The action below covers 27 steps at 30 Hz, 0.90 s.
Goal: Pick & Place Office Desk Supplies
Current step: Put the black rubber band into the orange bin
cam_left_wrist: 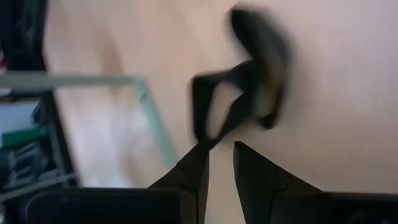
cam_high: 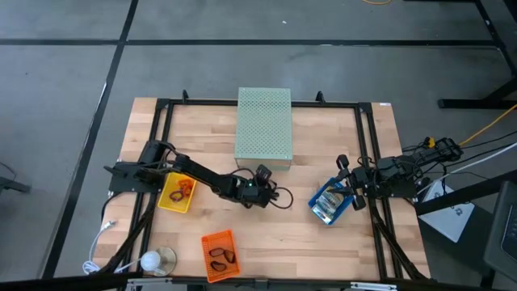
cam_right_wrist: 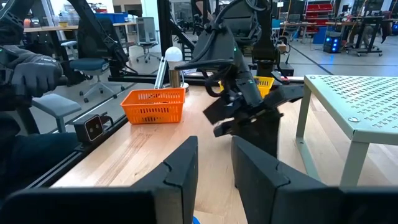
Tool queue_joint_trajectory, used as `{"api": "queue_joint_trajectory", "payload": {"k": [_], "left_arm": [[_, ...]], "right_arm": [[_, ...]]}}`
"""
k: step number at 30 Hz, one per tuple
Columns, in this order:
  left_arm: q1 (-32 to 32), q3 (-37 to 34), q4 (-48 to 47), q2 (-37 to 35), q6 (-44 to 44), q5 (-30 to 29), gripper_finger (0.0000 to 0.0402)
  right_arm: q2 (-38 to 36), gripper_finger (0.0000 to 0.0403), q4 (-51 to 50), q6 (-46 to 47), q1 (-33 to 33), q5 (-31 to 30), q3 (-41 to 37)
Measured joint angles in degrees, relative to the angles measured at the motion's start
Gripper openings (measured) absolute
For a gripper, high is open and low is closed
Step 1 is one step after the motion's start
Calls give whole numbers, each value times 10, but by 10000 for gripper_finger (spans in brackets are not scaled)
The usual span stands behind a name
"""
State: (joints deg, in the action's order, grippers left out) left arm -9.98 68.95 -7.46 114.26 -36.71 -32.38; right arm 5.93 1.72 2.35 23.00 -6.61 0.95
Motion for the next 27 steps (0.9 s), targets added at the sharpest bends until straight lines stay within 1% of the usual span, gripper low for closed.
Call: {"api": "queue_joint_trajectory", "payload": {"k": [3, 5, 10, 14, 20, 23, 27], "left_arm": [[-1, 0, 0, 0, -11, 44, 67], [-1, 0, 0, 0, -21, 60, 67], [-1, 0, 31, 0, -50, 22, 70], [-8, 0, 43, 0, -66, 4, 67], [-9, 0, 43, 0, -66, 14, 66], [-3, 0, 43, 0, -65, 29, 65], [9, 0, 41, 0, -57, 36, 65]], "right_arm": [[0, 98, 0, 0, 0, 0, 0], [0, 98, 0, 0, 0, -1, 0], [0, 98, 0, 0, -2, -3, 0], [0, 98, 0, 0, -7, -3, 0], [0, 98, 0, -1, -14, 0, 0], [0, 98, 0, 0, -16, 0, 0], [0, 98, 0, 0, -17, 0, 0]]}}
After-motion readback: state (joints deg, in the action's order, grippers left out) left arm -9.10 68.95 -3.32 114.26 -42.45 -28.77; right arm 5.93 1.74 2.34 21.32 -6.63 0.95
